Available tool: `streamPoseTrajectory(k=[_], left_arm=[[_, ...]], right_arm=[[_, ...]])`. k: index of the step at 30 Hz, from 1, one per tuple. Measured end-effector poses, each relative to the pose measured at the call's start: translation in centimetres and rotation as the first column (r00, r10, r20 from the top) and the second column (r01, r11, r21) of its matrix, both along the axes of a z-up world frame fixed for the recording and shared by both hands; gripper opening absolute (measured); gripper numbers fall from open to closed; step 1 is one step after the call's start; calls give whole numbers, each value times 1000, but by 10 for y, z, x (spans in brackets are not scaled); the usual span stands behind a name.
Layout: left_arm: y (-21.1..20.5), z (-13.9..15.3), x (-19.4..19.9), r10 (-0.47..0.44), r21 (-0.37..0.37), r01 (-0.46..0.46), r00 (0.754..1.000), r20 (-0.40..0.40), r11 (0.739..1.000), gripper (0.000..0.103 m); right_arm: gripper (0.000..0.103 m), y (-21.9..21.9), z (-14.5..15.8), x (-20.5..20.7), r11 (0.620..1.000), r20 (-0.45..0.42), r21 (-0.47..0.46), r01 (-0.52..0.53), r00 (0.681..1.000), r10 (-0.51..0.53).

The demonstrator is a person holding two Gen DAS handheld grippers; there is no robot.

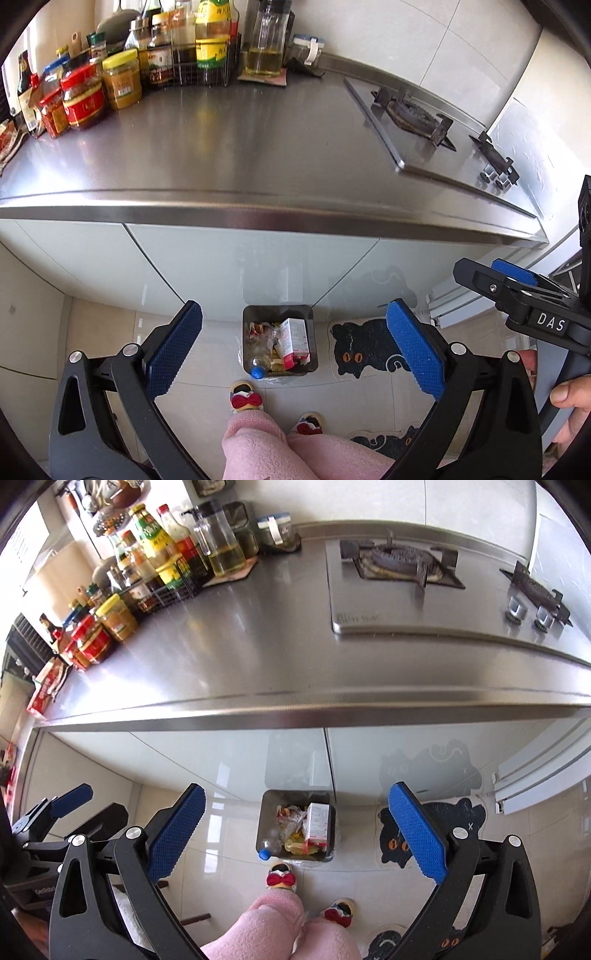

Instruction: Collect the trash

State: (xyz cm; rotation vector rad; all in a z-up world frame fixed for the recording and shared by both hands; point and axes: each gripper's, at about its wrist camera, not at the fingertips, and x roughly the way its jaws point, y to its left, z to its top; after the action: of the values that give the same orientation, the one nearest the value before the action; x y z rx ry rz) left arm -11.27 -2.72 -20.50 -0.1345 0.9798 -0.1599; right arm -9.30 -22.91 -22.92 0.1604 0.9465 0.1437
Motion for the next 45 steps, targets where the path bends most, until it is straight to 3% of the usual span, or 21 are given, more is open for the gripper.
streamPoseTrajectory(k=[5, 9, 18, 28, 45], left_arm=[[-1, 50, -2, 18, 1, -18, 996, 89, 1000, 95], [-1, 83, -1, 19, 21, -23, 988, 151, 1000, 95], [1, 137, -1, 30, 46, -43, 968, 248, 998, 95], [5, 173, -3, 40, 72, -67, 943, 330, 995, 95], [6, 194, -16, 47, 97, -86, 934, 353, 992, 95]], right_arm=[[100, 2, 44, -7, 998, 86, -61, -5, 996, 10], [100, -2, 72, -9, 993, 138, -107, 50, 990, -35], [100, -6, 110, -12, 985, 181, -96, 141, 976, -122], [100, 8, 152, -19, 991, 250, -70, 117, 963, -96], [100, 12, 171, -34, 988, 244, -85, 132, 964, -108]])
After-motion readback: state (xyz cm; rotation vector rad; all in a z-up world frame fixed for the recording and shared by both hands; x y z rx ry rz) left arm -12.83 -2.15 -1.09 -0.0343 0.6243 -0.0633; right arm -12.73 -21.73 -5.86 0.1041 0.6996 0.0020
